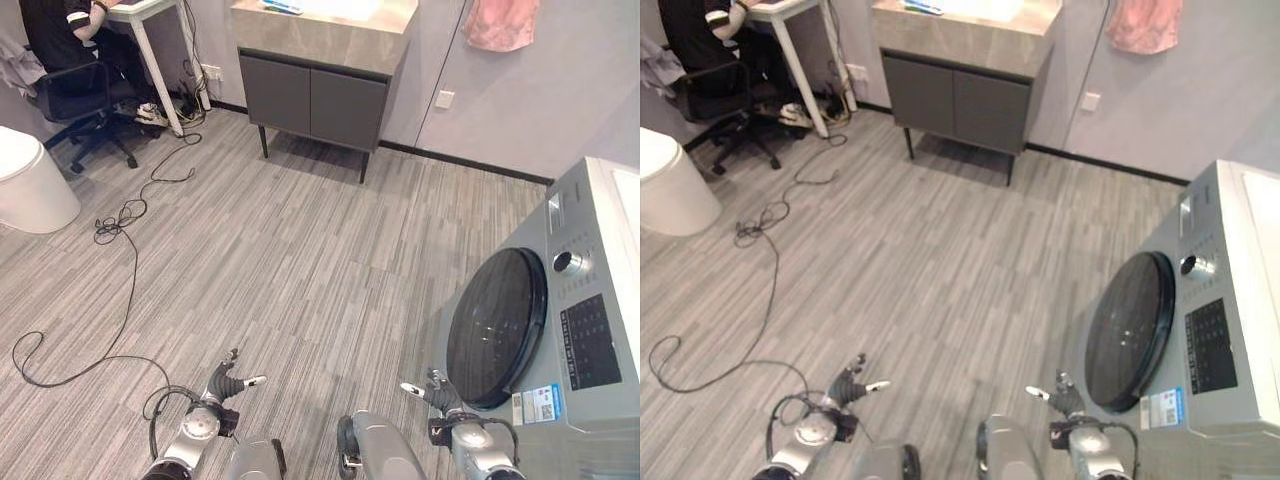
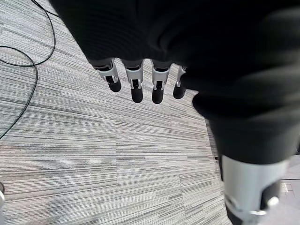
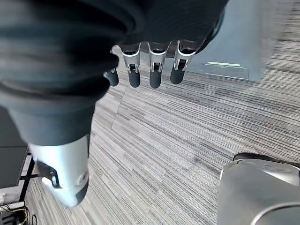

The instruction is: Put brush and paste in cup on sink, flatten towel.

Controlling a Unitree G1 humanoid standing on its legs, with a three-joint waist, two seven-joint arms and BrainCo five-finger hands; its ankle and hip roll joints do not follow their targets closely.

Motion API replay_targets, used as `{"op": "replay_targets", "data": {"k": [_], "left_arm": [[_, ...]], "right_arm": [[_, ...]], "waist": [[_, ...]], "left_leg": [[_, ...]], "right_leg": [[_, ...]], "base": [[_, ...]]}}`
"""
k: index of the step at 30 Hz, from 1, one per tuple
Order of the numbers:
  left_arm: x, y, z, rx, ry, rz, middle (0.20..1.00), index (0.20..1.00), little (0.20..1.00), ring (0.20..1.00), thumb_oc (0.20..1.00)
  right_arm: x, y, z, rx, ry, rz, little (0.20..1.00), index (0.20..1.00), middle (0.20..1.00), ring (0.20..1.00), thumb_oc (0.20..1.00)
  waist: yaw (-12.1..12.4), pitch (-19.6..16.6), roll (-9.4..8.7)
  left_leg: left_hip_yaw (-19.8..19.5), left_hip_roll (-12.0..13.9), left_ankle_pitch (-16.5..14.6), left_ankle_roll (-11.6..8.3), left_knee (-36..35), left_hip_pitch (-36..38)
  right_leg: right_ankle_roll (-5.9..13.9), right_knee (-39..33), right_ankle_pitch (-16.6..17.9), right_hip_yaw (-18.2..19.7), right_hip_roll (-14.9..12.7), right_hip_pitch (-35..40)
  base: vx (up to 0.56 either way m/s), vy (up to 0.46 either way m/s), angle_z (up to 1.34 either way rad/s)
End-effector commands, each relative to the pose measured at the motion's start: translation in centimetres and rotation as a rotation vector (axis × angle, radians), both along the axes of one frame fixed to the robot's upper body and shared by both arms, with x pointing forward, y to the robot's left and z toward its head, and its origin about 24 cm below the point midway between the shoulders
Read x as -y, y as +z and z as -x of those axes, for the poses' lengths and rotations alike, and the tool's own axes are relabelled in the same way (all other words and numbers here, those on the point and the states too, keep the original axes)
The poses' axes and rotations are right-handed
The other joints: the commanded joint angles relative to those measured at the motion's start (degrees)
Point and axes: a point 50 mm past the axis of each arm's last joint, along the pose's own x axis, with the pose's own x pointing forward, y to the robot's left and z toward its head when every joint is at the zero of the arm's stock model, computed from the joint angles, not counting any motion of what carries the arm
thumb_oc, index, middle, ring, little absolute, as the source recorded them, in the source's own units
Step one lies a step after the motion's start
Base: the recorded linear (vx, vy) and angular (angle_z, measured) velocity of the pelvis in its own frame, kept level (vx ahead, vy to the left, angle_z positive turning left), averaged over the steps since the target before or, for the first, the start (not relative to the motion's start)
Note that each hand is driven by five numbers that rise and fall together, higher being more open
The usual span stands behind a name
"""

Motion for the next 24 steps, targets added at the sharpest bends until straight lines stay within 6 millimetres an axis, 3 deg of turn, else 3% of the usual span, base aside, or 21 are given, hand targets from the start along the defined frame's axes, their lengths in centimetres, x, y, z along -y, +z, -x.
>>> {"op": "replay_targets", "data": {"k": [1,6,10,11,13,15,16,17,18,20,22,24], "left_arm": [[0.4,0.3,-0.4,0.032,-0.038,-0.020,1.000,1.000,1.000,1.000,1.000],[0.8,0.0,-0.2,0.012,-0.079,-0.057,1.000,1.000,1.000,1.000,1.000],[0.6,0.0,0.3,0.002,-0.092,-0.057,1.000,1.000,1.000,1.000,1.000],[0.5,0.2,0.3,0.010,-0.093,-0.051,1.000,1.000,1.000,1.000,1.000],[0.4,0.0,0.7,-0.002,-0.106,-0.058,1.000,1.000,1.000,1.000,1.000],[0.4,-0.2,0.9,-0.026,-0.144,-0.081,1.000,1.000,1.000,1.000,1.000],[0.4,-0.2,0.8,-0.031,-0.156,-0.089,1.000,1.000,1.000,1.000,1.000],[0.7,-0.6,0.9,-0.054,-0.167,-0.084,1.000,1.000,1.000,1.000,1.000],[1.0,-0.8,0.8,-0.064,-0.185,-0.091,1.000,1.000,1.000,1.000,1.000],[1.4,-0.6,0.3,-0.051,-0.208,-0.100,1.000,1.000,1.000,1.000,1.000],[1.5,-0.5,0.1,-0.042,-0.229,-0.123,1.000,1.000,1.000,1.000,1.000],[2.0,-0.7,0.3,-0.065,-0.296,-0.145,1.000,1.000,1.000,1.000,1.000]], "right_arm": [[0.6,0.6,-0.6,0.041,-0.004,0.056,1.000,1.000,1.000,1.000,1.000],[0.9,0.7,-0.7,0.051,-0.054,0.054,1.000,1.000,1.000,1.000,1.000],[1.0,0.9,-0.6,0.054,-0.020,0.064,1.000,1.000,1.000,1.000,1.000],[0.9,1.2,-0.8,0.073,-0.005,0.067,1.000,1.000,1.000,1.000,1.000],[0.8,1.3,-0.8,0.075,0.002,0.067,1.000,1.000,1.000,1.000,1.000],[0.9,1.3,-1.0,0.074,0.006,0.064,1.000,1.000,1.000,1.000,1.000],[1.1,1.3,-1.0,0.073,0.007,0.068,1.000,1.000,1.000,1.000,1.000],[1.3,1.3,-1.0,0.066,0.016,0.088,1.000,1.000,1.000,1.000,1.000],[1.5,1.3,-1.1,0.060,0.017,0.100,1.000,1.000,1.000,1.000,1.000],[1.3,1.5,-1.5,0.078,0.025,0.101,1.000,1.000,1.000,1.000,1.000],[1.1,2.5,-2.1,0.141,0.062,0.105,1.000,1.000,1.000,1.000,1.000],[1.8,2.3,-1.2,0.125,0.049,0.115,1.000,1.000,1.000,1.000,1.000]], "waist": [[0.21,-0.20,-0.27],[-0.26,-0.14,0.17],[-0.92,0.69,0.59],[-1.18,1.48,1.05],[-1.63,2.03,1.91],[-2.19,1.75,2.00],[-2.22,1.74,1.77],[-2.54,0.98,1.69],[-3.26,1.18,1.89],[-4.35,1.13,2.13],[-5.19,0.92,2.55],[-6.34,-0.16,3.57]], "left_leg": [[2.09,-1.39,1.83,1.76,-0.87,2.64],[2.02,-5.26,3.18,4.00,-7.69,4.86],[2.14,-7.94,3.78,6.39,-12.57,7.99],[2.28,-7.90,4.09,6.80,-13.57,8.69],[2.49,-7.79,5.14,6.88,-17.24,11.05],[2.54,-8.52,5.99,6.46,-19.92,12.69],[3.18,-9.44,5.35,6.42,-20.93,13.99],[2.60,-10.29,3.38,5.55,-24.19,17.69],[2.20,-10.14,3.78,4.83,-24.62,18.80],[1.58,-10.16,3.68,3.52,-25.41,20.64],[1.34,-9.57,4.02,2.34,-26.69,23.07],[0.32,-8.39,5.04,0.96,-26.44,25.03]], "right_leg": [[5.74,-6.20,4.27,0.78,-3.21,7.44],[7.91,-6.18,11.21,3.16,-4.96,7.06],[8.01,2.56,22.35,7.77,-5.52,1.56],[7.99,5.10,23.21,7.65,-5.27,-0.43],[8.18,7.55,20.95,6.08,-4.55,-4.11],[7.90,2.83,18.94,3.50,-1.72,-6.18],[8.29,-2.15,19.31,-0.62,-2.63,-6.78],[9.19,-12.60,18.43,-6.09,-3.95,-7.89],[8.83,-17.87,19.98,-6.76,-3.49,-6.63],[9.47,-24.38,22.32,-4.39,-2.83,-7.85],[9.59,-26.07,23.74,-4.85,-1.97,-8.41],[8.25,-25.29,22.60,-4.47,-0.14,-6.94]], "base": [[0.04,0.113,0.00],[0.05,0.197,0.06],[0.08,0.249,0.04],[0.10,0.251,-0.04],[0.17,0.196,-0.27],[0.23,0.131,-0.37],[0.47,0.128,-0.33],[0.53,0.061,-0.17],[0.59,-0.013,0.01],[0.37,-0.053,0.41],[0.48,-0.082,0.33],[0.62,-0.148,0.09]]}}
